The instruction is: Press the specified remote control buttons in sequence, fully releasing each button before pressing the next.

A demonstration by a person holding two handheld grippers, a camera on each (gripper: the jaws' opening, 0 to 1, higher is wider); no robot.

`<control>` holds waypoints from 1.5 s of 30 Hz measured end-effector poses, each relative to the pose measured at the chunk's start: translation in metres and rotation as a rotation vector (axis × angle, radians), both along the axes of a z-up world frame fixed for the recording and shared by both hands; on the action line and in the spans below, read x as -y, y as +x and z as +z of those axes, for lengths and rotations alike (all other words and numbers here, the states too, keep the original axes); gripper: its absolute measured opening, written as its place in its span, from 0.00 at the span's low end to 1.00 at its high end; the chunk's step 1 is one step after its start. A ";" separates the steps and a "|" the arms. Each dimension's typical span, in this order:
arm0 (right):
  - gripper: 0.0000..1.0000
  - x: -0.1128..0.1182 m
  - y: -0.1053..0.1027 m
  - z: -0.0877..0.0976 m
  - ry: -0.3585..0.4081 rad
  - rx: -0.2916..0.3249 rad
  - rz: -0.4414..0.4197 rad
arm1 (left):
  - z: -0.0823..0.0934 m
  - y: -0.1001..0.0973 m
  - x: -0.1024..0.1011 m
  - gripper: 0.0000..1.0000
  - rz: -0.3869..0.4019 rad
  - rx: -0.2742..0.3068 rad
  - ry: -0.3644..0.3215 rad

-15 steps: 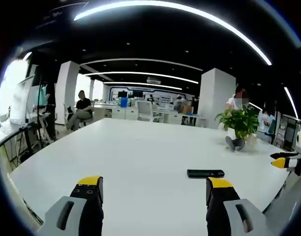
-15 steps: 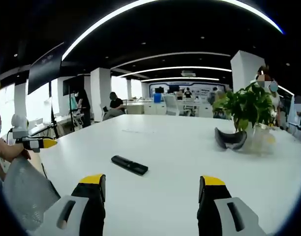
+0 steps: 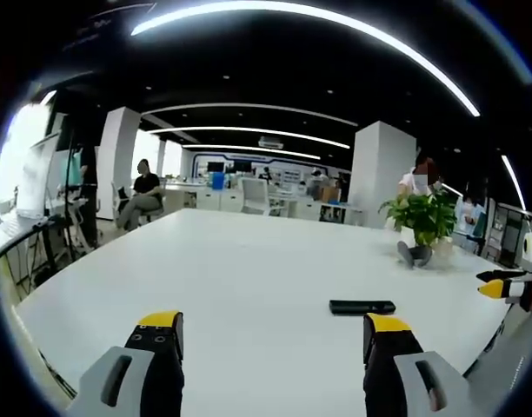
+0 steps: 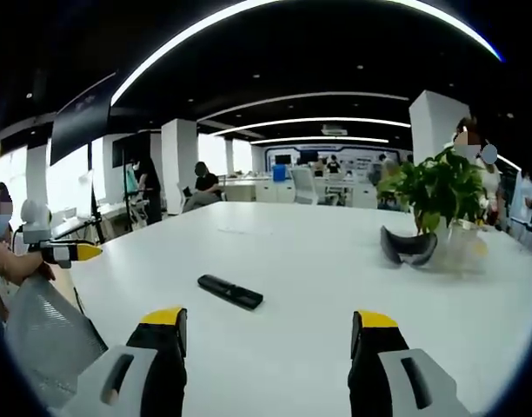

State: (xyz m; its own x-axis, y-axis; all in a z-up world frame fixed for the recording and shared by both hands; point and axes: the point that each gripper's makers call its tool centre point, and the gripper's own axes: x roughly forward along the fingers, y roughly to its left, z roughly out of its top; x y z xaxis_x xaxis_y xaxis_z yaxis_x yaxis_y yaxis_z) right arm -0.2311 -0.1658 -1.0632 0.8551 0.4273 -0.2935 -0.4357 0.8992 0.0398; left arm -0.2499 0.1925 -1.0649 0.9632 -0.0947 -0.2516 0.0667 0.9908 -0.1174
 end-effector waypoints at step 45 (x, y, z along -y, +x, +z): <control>0.70 0.001 0.002 -0.007 -0.057 -0.022 0.002 | -0.011 -0.002 0.004 0.82 -0.025 -0.059 0.033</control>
State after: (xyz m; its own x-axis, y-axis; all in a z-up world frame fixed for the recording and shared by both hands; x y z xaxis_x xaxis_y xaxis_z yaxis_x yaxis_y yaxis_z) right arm -0.2288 -0.1673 -1.0697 0.8476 0.4109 -0.3359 -0.4370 0.8995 -0.0023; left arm -0.2518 0.1883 -1.0762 0.9441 -0.1088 -0.3113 0.0852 0.9924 -0.0887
